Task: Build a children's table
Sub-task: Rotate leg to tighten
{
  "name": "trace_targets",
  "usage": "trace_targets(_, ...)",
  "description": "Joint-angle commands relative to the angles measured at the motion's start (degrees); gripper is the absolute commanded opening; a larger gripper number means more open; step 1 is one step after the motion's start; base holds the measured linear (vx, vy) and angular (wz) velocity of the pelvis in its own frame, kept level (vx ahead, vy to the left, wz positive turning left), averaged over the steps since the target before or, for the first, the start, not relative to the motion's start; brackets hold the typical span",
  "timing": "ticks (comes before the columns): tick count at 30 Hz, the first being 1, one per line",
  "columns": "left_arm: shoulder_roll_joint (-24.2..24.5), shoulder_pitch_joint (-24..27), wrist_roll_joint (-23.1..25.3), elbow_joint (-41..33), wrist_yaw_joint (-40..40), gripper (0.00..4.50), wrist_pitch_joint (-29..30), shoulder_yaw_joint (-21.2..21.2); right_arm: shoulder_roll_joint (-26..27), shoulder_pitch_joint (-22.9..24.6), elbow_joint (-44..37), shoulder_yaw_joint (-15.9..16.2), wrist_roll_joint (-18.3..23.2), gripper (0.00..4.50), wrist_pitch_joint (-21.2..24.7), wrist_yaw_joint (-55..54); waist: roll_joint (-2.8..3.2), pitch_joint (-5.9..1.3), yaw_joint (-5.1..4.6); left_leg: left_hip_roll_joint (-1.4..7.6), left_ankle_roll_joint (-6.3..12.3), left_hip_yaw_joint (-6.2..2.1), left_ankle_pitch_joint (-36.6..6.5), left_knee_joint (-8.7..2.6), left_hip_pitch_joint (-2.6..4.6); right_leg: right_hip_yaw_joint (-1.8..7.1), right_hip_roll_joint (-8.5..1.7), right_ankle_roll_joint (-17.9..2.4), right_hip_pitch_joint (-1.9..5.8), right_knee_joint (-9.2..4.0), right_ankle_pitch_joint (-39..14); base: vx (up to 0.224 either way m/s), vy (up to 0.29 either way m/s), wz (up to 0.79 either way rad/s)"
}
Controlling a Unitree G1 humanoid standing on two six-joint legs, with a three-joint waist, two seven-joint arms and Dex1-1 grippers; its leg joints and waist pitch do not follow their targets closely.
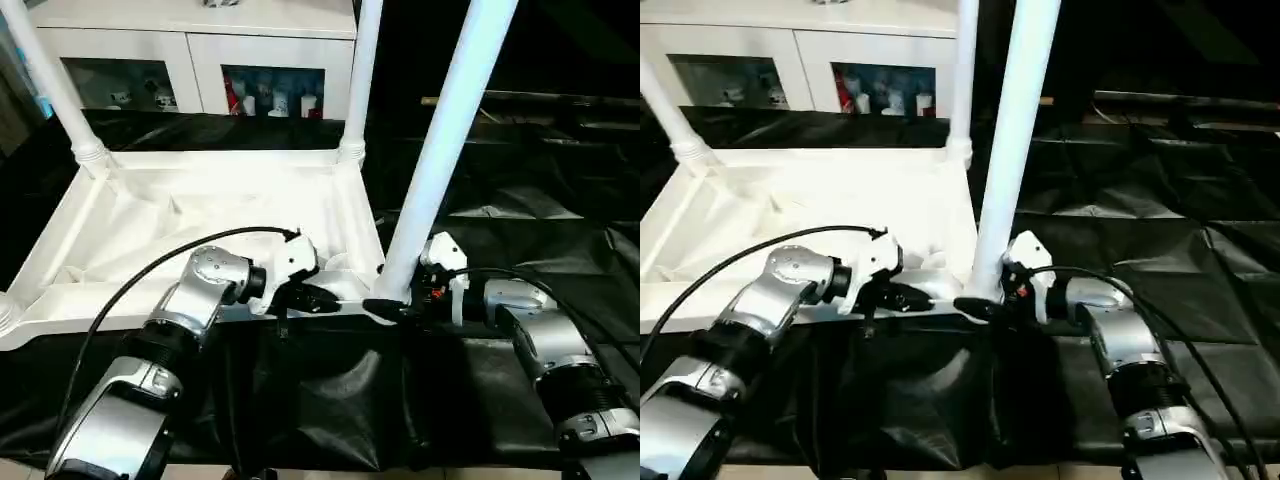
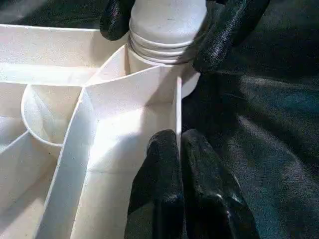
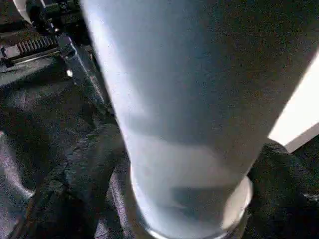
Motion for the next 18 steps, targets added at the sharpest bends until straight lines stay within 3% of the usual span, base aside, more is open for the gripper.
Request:
trace_targets(1, -1.1, 0.2, -2.6, -2.0, -0.7, 0.0, -0.3, -0.1, 0.6, 0.1, -1.1, 0.5, 0.8, 3.41, 1.0, 1.9, -0.86, -3.66, -0.16, 4.16, 2.51, -1.89, -12.5, -4.12, 1.66, 2.76, -4.39, -13.7, 1.8, -4.19, -11.5, 0.0, 0.0, 0.0)
trace_targets(9, -2.3, -0.6, -1.1, -0.6, 5.2, 0.0, 0.1, 1.0, 1.6, 1.3, -1.3, 0.4, 0.5, 2.79, 1.9, -1.8, -0.95, -3.63, -0.15, 4.16, 2.6, -1.87, -12.4, -4.11, 1.73, 2.74, -4.39, -13.5, 1.67, -4.26, -11.8, 0.0, 0.0, 0.0)
trace_targets(12, -3.9, -2.2, -0.1, 1.9, 10.4, 0.0, 0.3, 1.9, 3.8, 1.4, -0.2, -1.3, 0.7, 2.74, 3.1, -6.9, -1.08, -3.48, -0.31, 4.01, 1.57, -2.0, -14.3, -4.24, 1.89, 2.8, -4.54, -12.3, 1.54, -4.82, -15.9, 0.0, 0.0, 0.0)
trace_targets(13, -5.6, -3.8, 0.9, 4.5, 15.4, 0.0, 0.8, 2.3, 6.0, 1.1, 1.9, -2.7, 0.1, 2.74, 3.2, -12.9, -1.08, -3.46, -0.35, 4.05, 1.36, -2.07, -14.4, -4.29, 1.83, 2.84, -4.63, -12.1, 1.59, -4.83, -16.4, 0.0, 0.0, 0.0)
trace_targets(14, -6.3, -4.5, 1.3, 5.5, 17.4, 0.0, 0.9, 2.4, 6.9, 0.9, 2.7, -3.1, -0.2, 2.73, 3.2, -15.1, -1.01, -3.27, -0.6, 3.97, 0.51, -2.08, -15.7, -4.39, 2.07, 2.93, -4.61, -11.6, 1.09, -5.21, -18.6, 0.0, 0.0, 0.0)
trace_targets(15, -7.2, -5.3, 1.8, 6.6, 19.7, 0.0, 1.0, 2.5, 7.9, 0.8, 3.6, -3.5, -0.6, 2.73, 3.2, -17.7, -1.19, -3.37, -0.7, 3.87, -0.2, -2.3, -16.5, -4.43, 2.09, 2.8, -4.81, -10.9, 1.38, -5.4, -20.7, 0.0, 0.0, 0.0)
trace_targets(17, -10.5, -7.9, 2.7, 10.4, 27.7, 0.0, 2.3, 3.1, 11.4, 0.1, 6.5, -3.9, -2.7, 2.72, 2.2, -26.7, -1.08, -3.29, -0.85, 3.88, -0.22, -2.23, -16.4, -4.43, 2.06, 2.91, -4.71, -10.5, 1.21, -5.54, -20.5, 0.0, 0.0, 0.0)
trace_targets(18, -11.9, -8.9, 2.9, 11.8, 31.1, 0.0, 2.8, 3.5, 12.8, -0.3, 7.7, -3.9, -3.6, 2.72, 1.6, -30.5, -0.91, -3.13, -1.07, 3.87, -1.18, -2.37, -17.9, -4.61, 2.39, 2.86, -4.65, -10.4, 0.9, -5.65, -21.8, 0.0, 0.0, 0.0)
